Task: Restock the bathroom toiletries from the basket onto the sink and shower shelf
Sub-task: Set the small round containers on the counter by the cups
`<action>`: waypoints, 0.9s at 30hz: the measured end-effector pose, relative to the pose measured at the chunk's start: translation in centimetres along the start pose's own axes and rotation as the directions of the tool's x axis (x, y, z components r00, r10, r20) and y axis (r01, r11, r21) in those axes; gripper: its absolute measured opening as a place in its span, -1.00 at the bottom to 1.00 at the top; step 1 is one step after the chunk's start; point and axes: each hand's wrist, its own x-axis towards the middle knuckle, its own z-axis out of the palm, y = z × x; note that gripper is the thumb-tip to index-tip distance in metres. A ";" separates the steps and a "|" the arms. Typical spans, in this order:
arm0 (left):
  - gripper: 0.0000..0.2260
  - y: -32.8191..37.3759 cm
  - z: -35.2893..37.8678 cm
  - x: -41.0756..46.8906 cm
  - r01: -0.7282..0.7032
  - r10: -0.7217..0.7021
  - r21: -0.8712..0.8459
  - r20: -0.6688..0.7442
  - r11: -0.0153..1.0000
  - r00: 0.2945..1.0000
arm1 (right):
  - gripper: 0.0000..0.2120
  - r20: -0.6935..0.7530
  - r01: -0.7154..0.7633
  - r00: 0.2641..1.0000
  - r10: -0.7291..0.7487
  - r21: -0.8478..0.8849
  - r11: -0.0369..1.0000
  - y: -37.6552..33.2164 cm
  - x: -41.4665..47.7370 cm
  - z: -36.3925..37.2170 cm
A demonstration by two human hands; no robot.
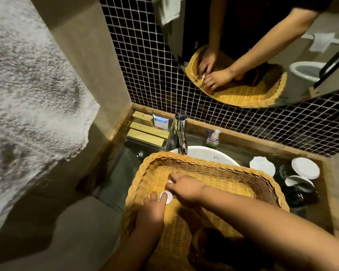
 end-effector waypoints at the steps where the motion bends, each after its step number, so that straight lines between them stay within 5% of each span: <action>1: -0.60 -0.1 0.1 0.4 0.018 -0.018 -0.001 0.000 1.000 1.000 | -0.73 -0.009 -0.023 1.000 0.023 0.011 1.000 0.3 -0.5 0.3; 14: -0.62 4.4 1.5 4.5 -0.204 0.202 -0.002 -0.104 0.979 0.974 | -0.65 -0.019 -0.334 0.939 0.344 0.197 0.922 4.7 -9.7 2.6; 18: -0.44 6.6 1.2 6.0 -0.353 0.360 0.083 -0.084 0.932 0.929 | -0.53 0.007 -0.419 0.902 0.431 0.251 0.873 5.9 -12.0 2.9; 27: -0.54 8.4 1.7 7.9 -0.512 0.515 0.057 -0.108 0.857 0.850 | -0.48 -0.018 -0.503 0.852 0.523 0.248 0.828 5.4 -14.1 3.4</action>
